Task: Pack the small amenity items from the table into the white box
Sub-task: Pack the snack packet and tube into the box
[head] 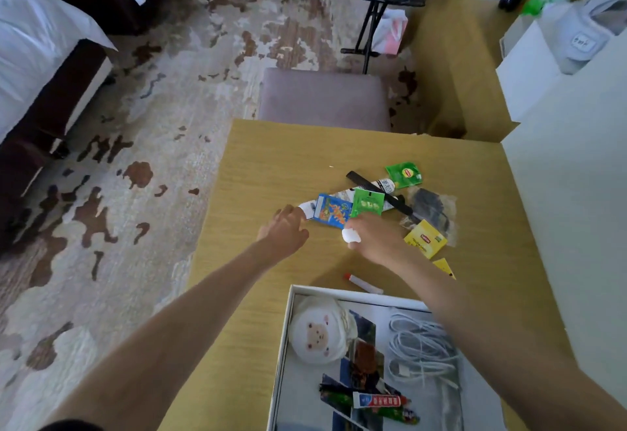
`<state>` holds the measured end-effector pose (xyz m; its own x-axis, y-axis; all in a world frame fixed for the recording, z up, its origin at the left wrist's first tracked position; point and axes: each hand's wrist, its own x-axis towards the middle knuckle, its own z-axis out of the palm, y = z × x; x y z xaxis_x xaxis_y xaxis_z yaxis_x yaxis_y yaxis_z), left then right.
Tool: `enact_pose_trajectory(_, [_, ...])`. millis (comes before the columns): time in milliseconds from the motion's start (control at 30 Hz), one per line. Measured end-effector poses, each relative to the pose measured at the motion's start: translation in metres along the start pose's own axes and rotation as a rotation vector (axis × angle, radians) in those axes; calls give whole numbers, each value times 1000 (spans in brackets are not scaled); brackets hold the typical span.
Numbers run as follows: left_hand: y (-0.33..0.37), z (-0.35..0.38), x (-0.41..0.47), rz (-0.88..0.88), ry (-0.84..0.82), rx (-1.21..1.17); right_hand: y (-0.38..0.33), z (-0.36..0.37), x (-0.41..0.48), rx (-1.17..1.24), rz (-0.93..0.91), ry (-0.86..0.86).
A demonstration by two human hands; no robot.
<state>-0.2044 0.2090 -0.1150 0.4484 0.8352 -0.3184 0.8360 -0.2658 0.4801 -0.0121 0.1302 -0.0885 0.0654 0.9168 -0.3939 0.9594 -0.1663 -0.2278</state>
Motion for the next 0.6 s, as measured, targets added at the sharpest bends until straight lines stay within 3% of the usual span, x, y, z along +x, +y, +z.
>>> enact_pose_trajectory(167, [15, 4, 31, 196, 140, 201, 11, 14, 17, -9, 3, 19])
enact_pose_trajectory(300, [31, 11, 56, 306, 80, 374, 17, 17, 13, -20, 45, -76])
enact_pose_trajectory(433, [40, 16, 68, 364, 71, 555, 29, 15, -1, 176, 84, -128])
enact_pose_trajectory(600, [44, 13, 62, 274, 58, 597, 46, -8, -33, 499, 102, 30])
